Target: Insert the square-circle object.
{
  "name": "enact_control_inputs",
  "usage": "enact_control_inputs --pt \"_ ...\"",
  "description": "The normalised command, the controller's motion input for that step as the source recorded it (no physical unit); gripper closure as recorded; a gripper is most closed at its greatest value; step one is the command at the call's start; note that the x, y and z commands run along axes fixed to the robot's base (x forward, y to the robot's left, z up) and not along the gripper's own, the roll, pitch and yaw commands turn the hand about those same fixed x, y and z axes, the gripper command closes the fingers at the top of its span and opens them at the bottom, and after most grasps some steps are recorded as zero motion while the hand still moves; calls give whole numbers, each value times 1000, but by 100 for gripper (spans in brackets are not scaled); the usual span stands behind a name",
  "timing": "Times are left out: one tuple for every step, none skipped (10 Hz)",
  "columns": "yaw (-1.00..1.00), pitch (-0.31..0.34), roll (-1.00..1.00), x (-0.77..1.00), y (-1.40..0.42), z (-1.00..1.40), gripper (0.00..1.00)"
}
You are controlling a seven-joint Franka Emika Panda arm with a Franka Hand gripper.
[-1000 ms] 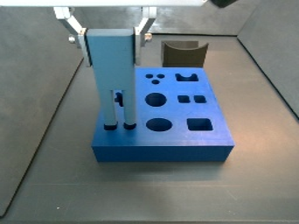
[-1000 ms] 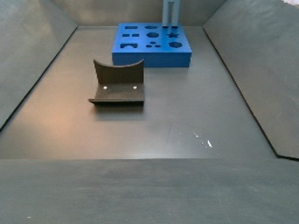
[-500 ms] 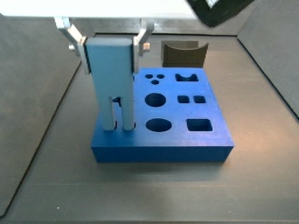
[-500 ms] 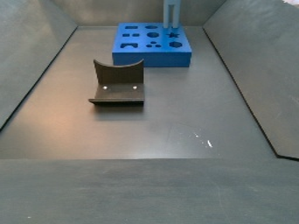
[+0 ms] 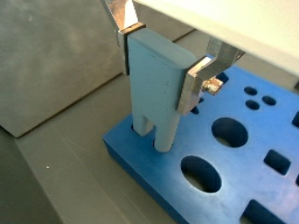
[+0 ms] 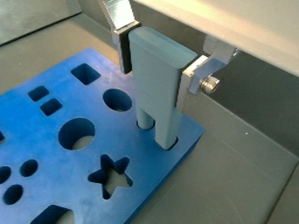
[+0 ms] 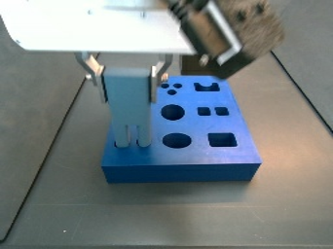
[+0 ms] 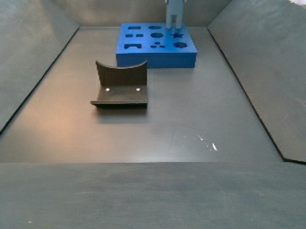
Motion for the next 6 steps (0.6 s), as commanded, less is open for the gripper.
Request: enact_control_inputs --pt "-54 -177 0 0 0 -383 100" --pt "0 -139 0 0 0 -363 100" --pt "9 -127 64 0 0 -357 100" --pt "66 -170 156 0 0 -386 100" --pt "0 -121 0 0 0 -106 100" --pt "0 0 0 0 0 0 100"
